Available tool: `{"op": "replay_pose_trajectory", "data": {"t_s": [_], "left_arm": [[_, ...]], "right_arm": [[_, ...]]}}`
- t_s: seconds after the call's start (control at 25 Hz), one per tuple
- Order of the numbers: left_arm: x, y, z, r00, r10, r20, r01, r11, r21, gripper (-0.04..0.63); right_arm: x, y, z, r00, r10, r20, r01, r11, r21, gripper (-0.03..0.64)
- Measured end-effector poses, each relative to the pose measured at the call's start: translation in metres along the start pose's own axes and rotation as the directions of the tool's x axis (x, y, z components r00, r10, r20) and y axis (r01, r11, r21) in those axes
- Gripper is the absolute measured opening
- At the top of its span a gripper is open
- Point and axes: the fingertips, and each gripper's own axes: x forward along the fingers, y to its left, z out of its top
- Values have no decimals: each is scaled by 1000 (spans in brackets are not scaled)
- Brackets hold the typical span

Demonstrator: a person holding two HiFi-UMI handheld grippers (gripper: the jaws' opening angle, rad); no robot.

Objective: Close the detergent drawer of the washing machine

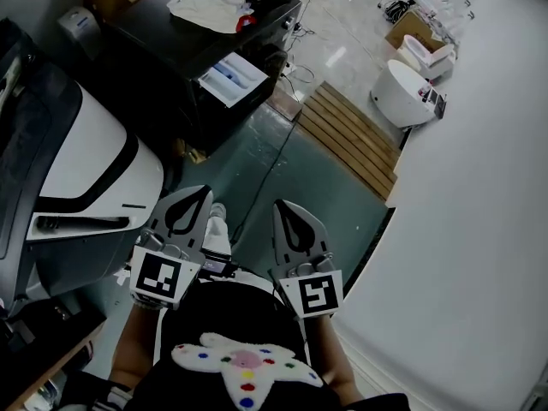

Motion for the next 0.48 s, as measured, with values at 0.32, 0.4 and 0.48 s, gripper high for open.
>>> {"op": "replay_pose_trajectory", "data": {"t_s": [0.32, 0.4, 0.48], "left_arm": [[50, 36, 10, 999, -44, -17, 44, 999, -8, 11], [63, 49, 13, 998, -57, -17, 57, 998, -9, 11], [77, 60, 15, 997, -71, -19, 71, 997, -11, 11]], "right_arm": [[53, -32, 8, 999, -39, -26, 39, 999, 21, 0], [69, -39, 10, 998, -50, -29, 51, 998, 22, -2], [84, -45, 12, 998, -62, -33, 63, 998, 25, -2]]}}
